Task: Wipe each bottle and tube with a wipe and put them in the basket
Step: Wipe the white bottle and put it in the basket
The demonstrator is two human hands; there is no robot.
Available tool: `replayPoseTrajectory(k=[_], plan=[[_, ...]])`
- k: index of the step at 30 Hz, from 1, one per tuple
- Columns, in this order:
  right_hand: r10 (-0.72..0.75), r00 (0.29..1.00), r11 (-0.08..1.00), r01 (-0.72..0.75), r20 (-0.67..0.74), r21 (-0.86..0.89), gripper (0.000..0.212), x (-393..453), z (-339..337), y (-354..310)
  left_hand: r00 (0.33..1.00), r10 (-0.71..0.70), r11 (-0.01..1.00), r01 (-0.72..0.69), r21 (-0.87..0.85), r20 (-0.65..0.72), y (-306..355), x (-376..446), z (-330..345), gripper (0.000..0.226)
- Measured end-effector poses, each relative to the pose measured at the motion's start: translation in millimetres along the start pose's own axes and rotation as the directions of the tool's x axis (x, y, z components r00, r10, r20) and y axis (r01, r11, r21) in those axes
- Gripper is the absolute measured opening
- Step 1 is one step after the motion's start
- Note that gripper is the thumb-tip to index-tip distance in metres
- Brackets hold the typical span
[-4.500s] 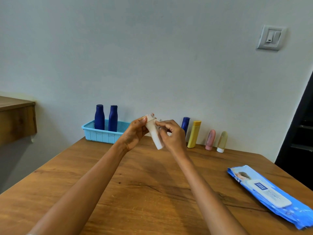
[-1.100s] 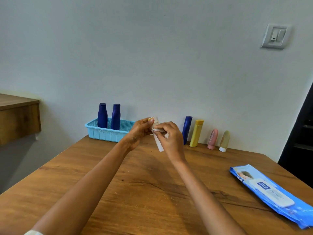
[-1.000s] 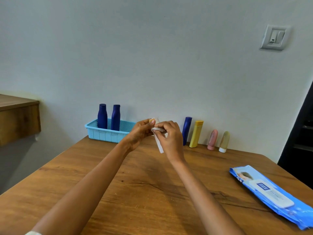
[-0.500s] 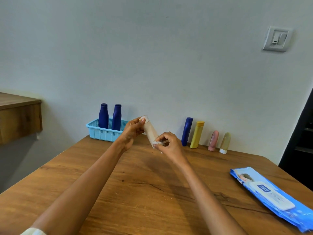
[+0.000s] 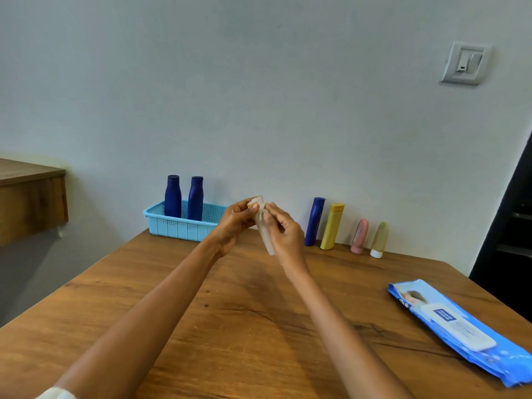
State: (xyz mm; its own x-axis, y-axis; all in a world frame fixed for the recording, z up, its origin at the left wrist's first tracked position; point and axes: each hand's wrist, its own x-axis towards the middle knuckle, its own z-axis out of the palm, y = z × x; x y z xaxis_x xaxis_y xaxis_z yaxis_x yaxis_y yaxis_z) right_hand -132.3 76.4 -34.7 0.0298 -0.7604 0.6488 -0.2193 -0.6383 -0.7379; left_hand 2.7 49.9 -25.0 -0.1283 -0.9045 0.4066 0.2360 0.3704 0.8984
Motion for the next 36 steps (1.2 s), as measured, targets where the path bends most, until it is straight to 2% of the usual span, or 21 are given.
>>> replayPoseTrajectory(k=[3,7,10,13,16,19,21,23,25,27,33,36], plan=[[0.065,0.997,0.996,-0.067,-0.038,-0.065,0.041,1.6,-3.3,2.0,1.0,0.01,1.0,-0.011,0.018,0.011,0.9,1.3,2.2,0.047],[0.145,0.987,0.989,-0.147,-0.072,-0.033,0.039,5.9,-15.1,7.4,0.999,0.032,0.998,-0.033,0.044,0.035,3.5,4.1,9.9,0.042],[-0.011,0.992,0.996,0.0,-0.125,-0.089,0.033,-0.9,-17.8,10.6,0.999,0.042,0.998,-0.042,0.035,0.009,0.6,5.4,8.2,0.042],[-0.208,0.977,0.966,0.197,-0.055,-0.168,0.029,-9.3,-13.7,14.7,0.999,0.041,0.999,-0.041,-0.019,-0.023,1.2,6.0,0.4,0.048],[-0.286,0.955,0.945,0.267,-0.083,-0.189,0.031,-10.2,-9.2,12.9,0.999,0.039,0.999,-0.039,-0.034,0.004,3.5,5.7,-1.3,0.054],[-0.318,0.945,0.93,0.294,-0.078,-0.221,0.034,-8.5,-7.8,9.6,0.998,0.028,0.999,-0.028,-0.017,0.058,3.0,5.1,5.1,0.049],[-0.238,0.967,0.96,0.22,-0.088,-0.174,0.037,-5.7,-10.1,7.8,0.997,0.025,1.0,-0.026,0.012,0.073,1.5,5.3,8.1,0.044],[-0.06,0.993,0.994,0.05,-0.101,-0.101,0.037,-0.2,-14.3,7.1,0.997,0.025,0.999,-0.029,0.043,0.077,1.6,5.0,8.8,0.038],[0.144,0.988,0.99,-0.143,-0.053,0.016,0.034,4.2,-19.3,7.1,0.996,0.025,0.998,-0.03,0.062,0.082,1.4,4.2,9.3,0.036],[0.266,0.964,0.958,-0.265,0.004,0.112,0.025,6.5,-25.3,7.8,0.996,0.022,0.998,-0.027,0.061,0.087,0.6,3.7,10.9,0.038],[0.412,0.907,0.895,-0.421,0.085,0.15,0.019,12.6,-42.0,11.8,0.995,0.024,0.999,-0.027,0.038,0.095,0.9,3.1,16.6,0.036],[0.468,0.879,0.873,-0.477,0.094,0.106,0.019,9.7,-42.3,18.6,0.996,0.026,0.998,-0.03,0.055,0.081,-3.1,1.4,15.8,0.037]])
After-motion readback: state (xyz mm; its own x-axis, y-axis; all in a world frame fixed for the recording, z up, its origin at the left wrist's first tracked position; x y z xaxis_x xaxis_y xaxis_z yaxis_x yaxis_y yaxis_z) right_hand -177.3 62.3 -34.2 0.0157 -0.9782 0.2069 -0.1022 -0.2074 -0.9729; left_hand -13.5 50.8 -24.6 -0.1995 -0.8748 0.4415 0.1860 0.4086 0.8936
